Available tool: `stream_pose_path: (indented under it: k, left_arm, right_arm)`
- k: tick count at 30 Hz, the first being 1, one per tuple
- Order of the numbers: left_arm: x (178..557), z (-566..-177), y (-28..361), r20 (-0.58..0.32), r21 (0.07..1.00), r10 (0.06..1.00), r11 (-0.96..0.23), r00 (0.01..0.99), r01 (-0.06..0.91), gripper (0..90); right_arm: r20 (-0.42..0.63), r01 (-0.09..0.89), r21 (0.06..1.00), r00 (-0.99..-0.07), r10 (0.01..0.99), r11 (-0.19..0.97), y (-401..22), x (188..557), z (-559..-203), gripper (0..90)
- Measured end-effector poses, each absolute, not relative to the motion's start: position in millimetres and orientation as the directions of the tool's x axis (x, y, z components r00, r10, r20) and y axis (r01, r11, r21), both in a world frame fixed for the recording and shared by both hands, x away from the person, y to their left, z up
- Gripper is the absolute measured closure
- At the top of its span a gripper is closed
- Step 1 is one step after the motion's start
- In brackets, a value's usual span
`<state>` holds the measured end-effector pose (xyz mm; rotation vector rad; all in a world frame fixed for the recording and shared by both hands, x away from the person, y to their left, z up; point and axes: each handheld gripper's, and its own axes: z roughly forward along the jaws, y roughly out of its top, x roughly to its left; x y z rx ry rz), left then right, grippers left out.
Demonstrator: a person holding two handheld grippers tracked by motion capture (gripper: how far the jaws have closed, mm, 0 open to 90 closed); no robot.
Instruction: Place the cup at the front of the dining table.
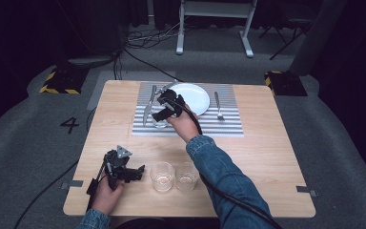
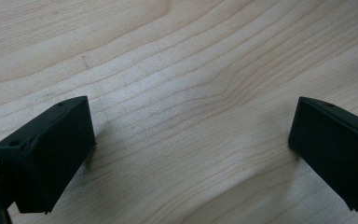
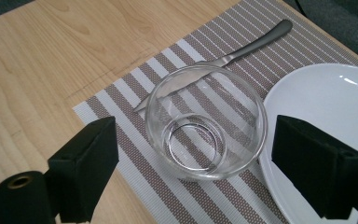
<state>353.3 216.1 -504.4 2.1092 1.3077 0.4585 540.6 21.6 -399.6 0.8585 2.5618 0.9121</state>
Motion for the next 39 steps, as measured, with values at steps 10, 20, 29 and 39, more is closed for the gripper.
stream_pose_path:
  k: [10,20,29,39]
  left_arm:
    - [353.2,-504.4,216.1,-0.025,0.655,0.891,-0.328,0.453,0.681,0.5]
    - [353.3,-504.1,216.3,-0.023,0.653,0.891,-0.33,0.454,0.682,0.5]
    - [353.3,-504.1,216.2,-0.027,0.653,0.891,-0.328,0.454,0.683,0.5]
    - [353.2,-504.1,216.0,-0.029,0.653,0.891,-0.326,0.453,0.684,0.5]
  right_arm:
    - [-0.041,0.422,0.679,-0.795,0.605,0.6,-3.9,517.7,-369.3,15.0]
    - [-0.024,0.425,0.694,-0.793,0.608,0.581,-39.1,506.5,-352.6,14.9]
    - [-0.048,0.412,0.704,-0.785,0.618,0.579,-77.5,496.6,-342.5,14.9]
    - [-0.067,0.42,0.713,-0.757,0.65,0.562,-121.7,484.9,-335.9,14.8]
